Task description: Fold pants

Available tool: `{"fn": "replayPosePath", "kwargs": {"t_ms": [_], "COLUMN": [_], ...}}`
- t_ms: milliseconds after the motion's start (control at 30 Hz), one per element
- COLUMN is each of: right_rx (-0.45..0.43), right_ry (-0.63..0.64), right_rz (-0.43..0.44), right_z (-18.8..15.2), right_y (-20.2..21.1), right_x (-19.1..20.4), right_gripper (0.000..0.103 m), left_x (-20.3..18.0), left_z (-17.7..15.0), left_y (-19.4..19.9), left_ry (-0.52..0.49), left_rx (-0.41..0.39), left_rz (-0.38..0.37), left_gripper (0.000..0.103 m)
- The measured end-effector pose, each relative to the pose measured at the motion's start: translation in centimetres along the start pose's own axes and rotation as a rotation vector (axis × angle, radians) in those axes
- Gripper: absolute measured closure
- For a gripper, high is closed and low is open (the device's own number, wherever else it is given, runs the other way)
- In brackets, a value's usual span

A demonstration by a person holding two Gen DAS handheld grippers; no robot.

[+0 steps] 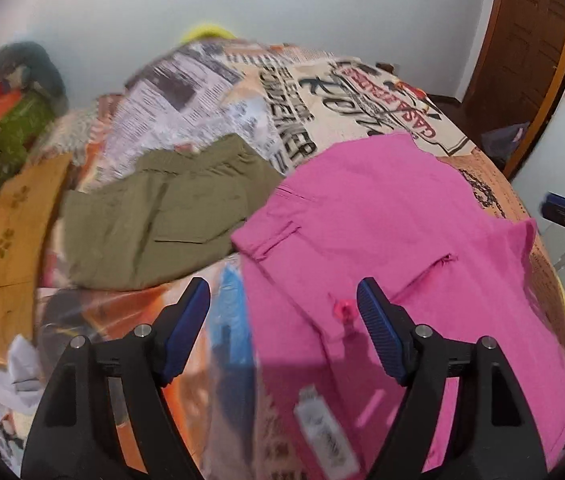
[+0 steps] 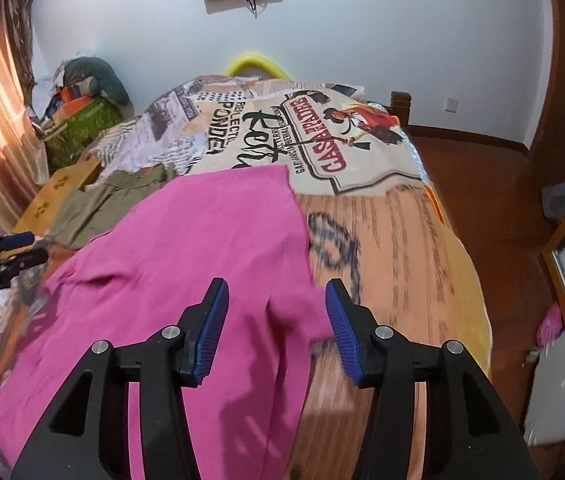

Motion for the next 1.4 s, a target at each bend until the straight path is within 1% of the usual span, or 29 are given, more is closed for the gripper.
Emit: {"fn": "replayPosePath", "kwargs": {"t_ms": [100, 167, 200, 233, 300, 333, 367, 400, 467, 500, 567, 633, 700, 767, 833, 933, 1000, 1067, 1100, 1133, 1233, 1300, 1400], "right_rx": [0.047, 0.092, 0.118, 0.148, 0.194, 0.227, 0.236, 0.223, 0.199, 0.194, 0.182, 0.172, 0.180, 0.189, 0.202, 0.184, 0.150, 0.111, 0.093, 0.076, 0.042, 0.028, 0.042], "right_ry": [0.009, 0.009, 0.004, -0.004, -0.013, -0.007, 0.004, 0.027, 0.093, 0.101, 0.112, 0.127, 0.110, 0.101, 0.129, 0.147, 0.129, 0.103, 0.093, 0.085, 0.081, 0.077, 0.073], "right_rz": [0.003, 0.013, 0.022, 0.039, 0.093, 0.127, 0.144, 0.135, 0.101, 0.102, 0.087, 0.053, 0.043, 0.035, 0.020, 0.014, 0.027, 0.039, 0.043, 0.039, 0.027, 0.027, 0.026], "right_z": [0.7, 0.4, 0.1, -0.4, -1.1, -1.6, -2.0, -2.2, -2.5, -2.6, -2.7, -3.0, -3.2, -3.2, -3.0, -1.9, -0.7, 0.9, 1.8, 2.7, 5.1, 6.2, 7.2], "right_y": [-3.5, -5.8, -6.8, -7.8, -9.1, -9.7, -9.9, -9.9, -9.7, -9.5, -9.4, -9.2, -9.1, -9.1, -9.0, -7.9, -6.9, -6.2, -5.9, -5.8, -6.3, -7.1, -9.4], "right_x": [-0.5, -0.9, -1.0, -1.0, -0.6, -0.1, 0.3, 0.6, 1.1, 1.2, 1.0, 0.5, 0.0, -0.5, -0.3, -0.3, -0.6, -1.0, -1.2, -1.4, -1.6, -1.4, -1.3], "right_gripper": [0.055, 0.055, 0.055, 0.055, 0.055, 0.056, 0.062, 0.066, 0.091, 0.092, 0.094, 0.094, 0.094, 0.094, 0.092, 0.089, 0.081, 0.070, 0.069, 0.069, 0.069, 0.069, 0.069], "left_x": [-0.2, -0.2, -0.4, -0.7, -1.1, -1.2, -1.3, -1.6, -2.0, -2.3, -2.7, -3.1, -3.1, -2.9, -2.6, -1.7, -0.7, 0.8, 1.4, 2.0, 3.9, 5.1, 5.4], "left_z": [0.0, -0.2, -0.3, -0.5, -0.7, -0.7, -0.6, -0.4, -0.2, 0.0, 0.3, 0.5, 0.8, 1.0, 1.4, 2.9, 4.1, 5.3, 5.6, 6.0, 6.6, 6.5, 5.7], "left_y": [-2.6, -4.2, -4.9, -5.4, -6.3, -6.5, -6.6, -6.6, -6.6, -6.6, -6.7, -6.9, -7.2, -7.2, -6.4, -4.0, -2.7, -2.1, -2.1, -2.4, -4.4, -6.7, -9.4], "left_ry": [0.030, 0.044, 0.048, 0.055, 0.088, 0.093, 0.091, 0.079, 0.067, 0.058, 0.037, 0.000, -0.033, -0.022, -0.012, -0.014, -0.013, 0.003, 0.008, 0.016, 0.057, 0.088, 0.115], "left_rx": [0.055, 0.094, 0.109, 0.119, 0.132, 0.131, 0.128, 0.121, 0.115, 0.113, 0.110, 0.105, 0.107, 0.124, 0.123, 0.060, 0.023, 0.001, -0.003, -0.003, 0.022, 0.061, 0.118], "left_rz": [-0.056, -0.077, -0.092, -0.115, -0.168, -0.177, -0.179, -0.175, -0.171, -0.166, -0.152, -0.125, -0.095, -0.097, -0.105, -0.087, -0.073, -0.041, -0.032, -0.023, -0.035, -0.043, -0.077], "left_gripper": [0.028, 0.032, 0.037, 0.041, 0.043, 0.047, 0.048, 0.052, 0.057, 0.060, 0.061, 0.061, 0.061, 0.061, 0.061, 0.061, 0.059, 0.056, 0.055, 0.054, 0.052, 0.052, 0.052]}}
Point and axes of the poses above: each gripper's, at about its wrist camera, not at the fingertips, and y roughly against the way its jaws point, x to its left, z to its top, the point moved 9 cm from there along -y, roughly the way its jaws point, and after that the axes turned 7 degrees about -z, right-handed, at the moved point
